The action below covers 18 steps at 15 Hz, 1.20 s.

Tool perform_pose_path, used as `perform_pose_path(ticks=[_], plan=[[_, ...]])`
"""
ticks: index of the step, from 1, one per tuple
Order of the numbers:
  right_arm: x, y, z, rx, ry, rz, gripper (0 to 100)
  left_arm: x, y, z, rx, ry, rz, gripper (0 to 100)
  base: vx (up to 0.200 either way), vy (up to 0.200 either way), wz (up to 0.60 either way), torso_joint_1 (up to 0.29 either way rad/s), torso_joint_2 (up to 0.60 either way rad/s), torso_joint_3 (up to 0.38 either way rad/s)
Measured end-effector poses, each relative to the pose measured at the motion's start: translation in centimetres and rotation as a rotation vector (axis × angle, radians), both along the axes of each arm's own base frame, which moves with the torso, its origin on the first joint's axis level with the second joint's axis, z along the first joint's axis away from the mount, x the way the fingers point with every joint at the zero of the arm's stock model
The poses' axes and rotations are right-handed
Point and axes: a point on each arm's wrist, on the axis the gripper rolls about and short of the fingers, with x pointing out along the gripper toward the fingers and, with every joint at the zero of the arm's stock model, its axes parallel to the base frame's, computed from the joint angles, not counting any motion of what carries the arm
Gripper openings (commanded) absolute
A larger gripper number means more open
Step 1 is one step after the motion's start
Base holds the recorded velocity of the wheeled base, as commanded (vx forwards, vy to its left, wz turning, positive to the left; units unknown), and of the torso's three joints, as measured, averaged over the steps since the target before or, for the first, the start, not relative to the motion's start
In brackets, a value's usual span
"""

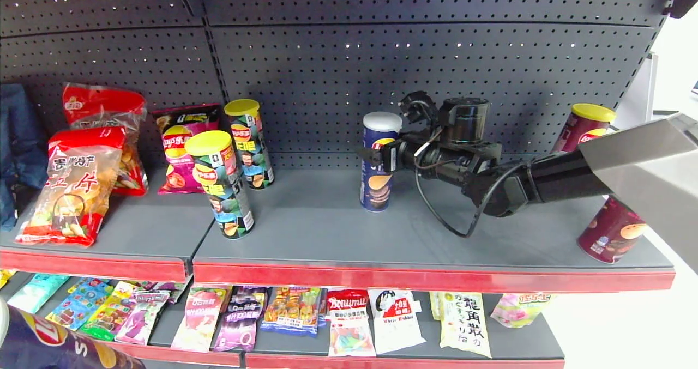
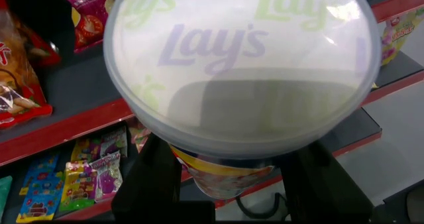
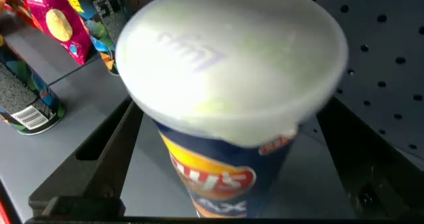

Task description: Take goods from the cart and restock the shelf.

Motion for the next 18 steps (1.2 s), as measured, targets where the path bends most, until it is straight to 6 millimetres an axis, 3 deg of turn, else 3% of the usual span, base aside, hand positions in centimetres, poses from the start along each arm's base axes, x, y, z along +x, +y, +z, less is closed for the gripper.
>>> perform_pose_path(ticks=[10,11,18], plan=[[1.1,0.5,-0.6,0.002,-0.012,-0.027,100,0.2,0.0,-0.1,0.001,0.011,-0.002,0,0.0,0.0,0.0,0.0,0.0,0.0],[1.2,0.6,-0.6,0.003,-0.013,-0.028,0,0.2,0.0,-0.1,0.001,0.013,-0.002,0,0.0,0.0,0.0,0.0,0.0,0.0],[1.6,1.1,-0.8,0.003,-0.021,-0.039,0,0.2,0.0,-0.3,0.001,0.019,-0.001,0,0.0,0.0,0.0,0.0,0.0,0.0]])
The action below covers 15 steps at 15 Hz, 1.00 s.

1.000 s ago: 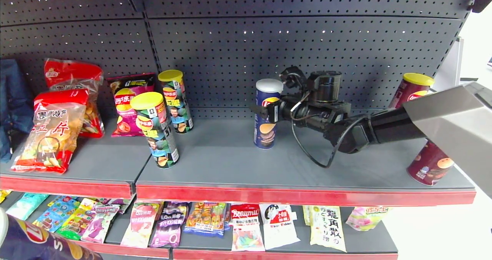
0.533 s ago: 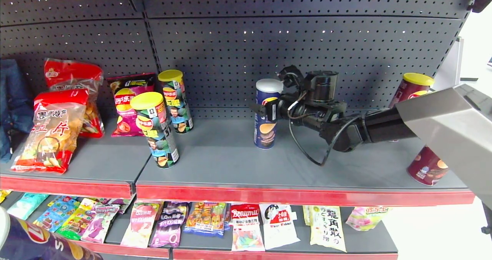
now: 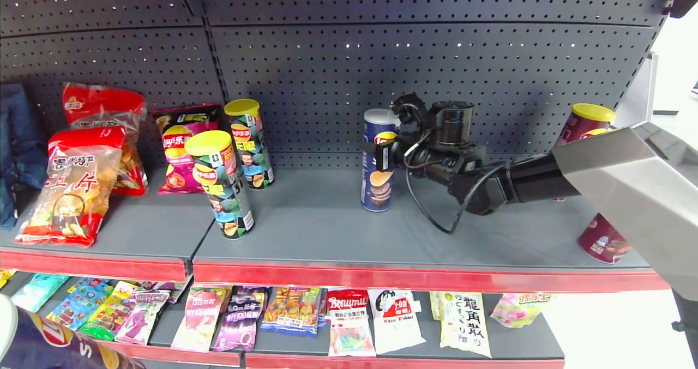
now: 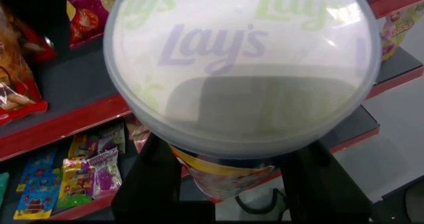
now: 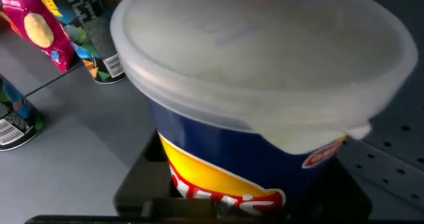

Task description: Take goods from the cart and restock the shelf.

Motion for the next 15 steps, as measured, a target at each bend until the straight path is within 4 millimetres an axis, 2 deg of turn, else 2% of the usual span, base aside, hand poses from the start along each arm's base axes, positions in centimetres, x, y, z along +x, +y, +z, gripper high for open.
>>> perform_pose_path(ticks=[3,5,11,15], plan=[[-0.9,0.2,0.8,-0.005,-0.006,-0.052,0,0.0,0.0,0.0,0.0,-0.001,-0.001,0,0.0,0.0,0.0,0.0,0.0,0.0],[-2.6,0.1,1.5,-0.019,0.003,-0.082,0,0.0,0.0,0.0,0.0,-0.001,-0.001,0,0.0,0.0,0.0,0.0,0.0,0.0],[-8.3,-2.6,2.7,-0.049,0.028,-0.162,0,0.0,0.0,0.2,0.0,-0.01,-0.001,0,0.0,0.0,0.0,0.0,0.0,0.0],[-10.6,-4.1,2.5,-0.005,-0.043,-0.245,0,0.0,0.0,0.3,0.0,-0.013,0.0,0,0.0,0.0,0.0,0.0,0.0,0.0]])
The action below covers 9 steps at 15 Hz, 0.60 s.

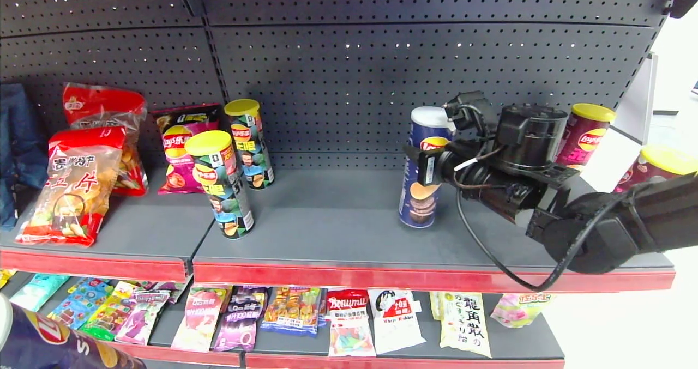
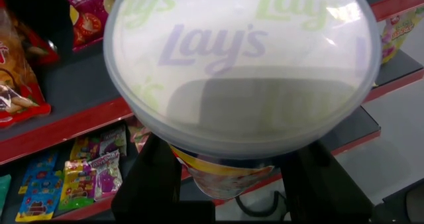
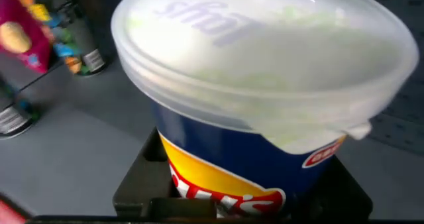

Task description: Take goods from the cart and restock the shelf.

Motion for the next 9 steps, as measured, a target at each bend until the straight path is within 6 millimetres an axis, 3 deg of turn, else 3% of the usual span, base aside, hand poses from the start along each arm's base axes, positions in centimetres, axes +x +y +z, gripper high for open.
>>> perform_pose_path(ticks=[4,9], plan=[[-1.8,-0.1,-1.4,0.0,-0.005,-0.025,0,0.0,0.0,0.1,0.0,-0.003,0.0,0,0.0,0.0,0.0,0.0,0.0,0.0],[-2.6,1.3,-2.4,0.01,0.023,-0.065,0,0.0,0.0,0.3,0.001,-0.011,0.007,0,0.0,0.0,0.0,0.0,0.0,0.0]])
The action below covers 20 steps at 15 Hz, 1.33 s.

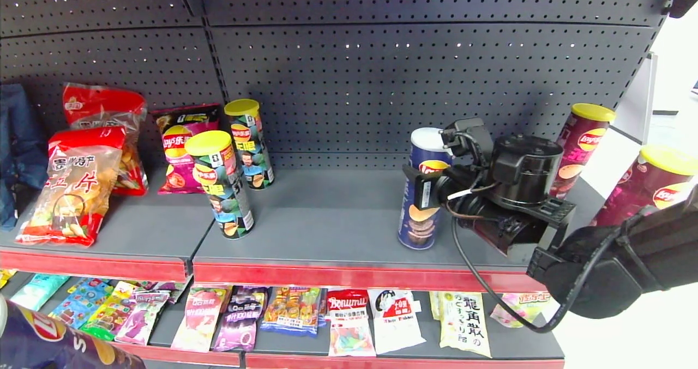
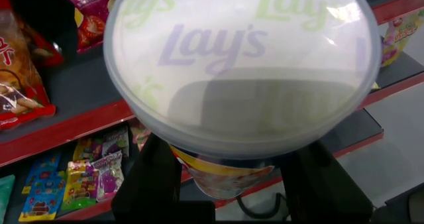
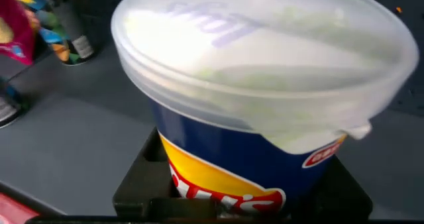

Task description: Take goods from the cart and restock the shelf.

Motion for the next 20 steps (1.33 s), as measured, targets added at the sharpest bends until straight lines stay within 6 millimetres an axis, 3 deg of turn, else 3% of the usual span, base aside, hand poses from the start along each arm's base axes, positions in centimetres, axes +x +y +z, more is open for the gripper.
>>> perform_pose_path(ticks=[6,20], plan=[[-1.0,1.7,-0.7,-0.004,0.016,0.021,0,0.0,0.0,0.1,0.0,-0.003,0.003,0,0.0,0.0,0.0,0.0,0.0,0.0],[-3.0,1.8,-1.8,-0.028,0.028,0.048,0,-0.1,0.0,0.1,0.0,-0.008,0.003,0,0.0,0.0,0.0,0.0,0.0,0.0]])
